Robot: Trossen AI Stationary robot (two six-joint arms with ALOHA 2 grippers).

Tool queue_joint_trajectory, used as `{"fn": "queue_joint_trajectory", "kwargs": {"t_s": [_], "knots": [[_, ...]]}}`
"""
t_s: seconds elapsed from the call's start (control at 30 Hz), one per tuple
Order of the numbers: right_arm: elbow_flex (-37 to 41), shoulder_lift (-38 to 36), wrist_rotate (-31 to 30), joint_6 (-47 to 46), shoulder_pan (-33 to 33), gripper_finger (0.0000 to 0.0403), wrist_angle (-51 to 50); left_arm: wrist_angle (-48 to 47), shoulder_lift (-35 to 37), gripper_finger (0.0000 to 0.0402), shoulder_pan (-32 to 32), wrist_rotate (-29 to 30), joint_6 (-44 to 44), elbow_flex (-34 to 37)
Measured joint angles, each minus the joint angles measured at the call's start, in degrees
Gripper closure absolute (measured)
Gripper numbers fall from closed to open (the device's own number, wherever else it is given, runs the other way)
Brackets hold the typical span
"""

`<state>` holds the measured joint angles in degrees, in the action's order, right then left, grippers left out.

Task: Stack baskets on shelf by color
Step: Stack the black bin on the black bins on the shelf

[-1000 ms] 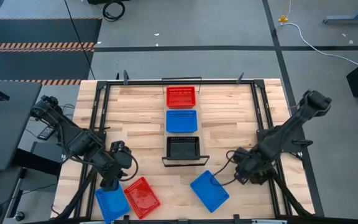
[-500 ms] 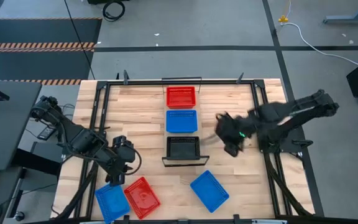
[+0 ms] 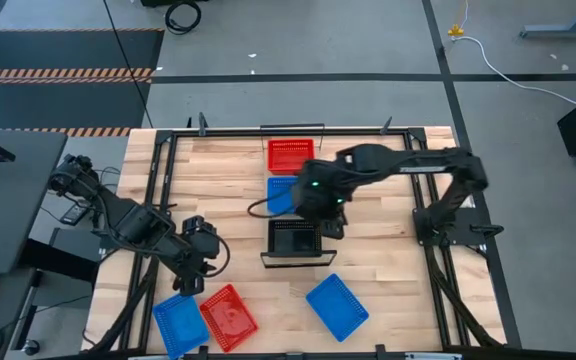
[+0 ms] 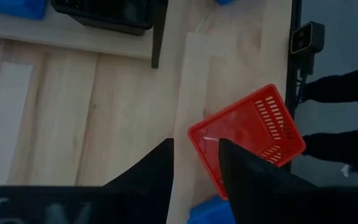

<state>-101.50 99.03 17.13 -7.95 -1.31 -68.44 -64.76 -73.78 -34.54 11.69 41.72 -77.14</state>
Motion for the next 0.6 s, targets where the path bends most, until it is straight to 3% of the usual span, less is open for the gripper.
{"fn": "queue_joint_trajectory", "kwargs": {"t_s": [0.2, 0.6], "knots": [[-5.73, 6.37, 4.8, 1.77, -0.08, 0.0401, -0.71, -0.86, 0.0, 0.0269, 0.0, 1.67, 0.73, 0.0], [-5.99, 10.67, 8.95, 1.74, -0.15, 0.0398, -0.04, -1.41, 0.0, 0.0269, 0.0, 2.95, 0.6, 0.0]]}}
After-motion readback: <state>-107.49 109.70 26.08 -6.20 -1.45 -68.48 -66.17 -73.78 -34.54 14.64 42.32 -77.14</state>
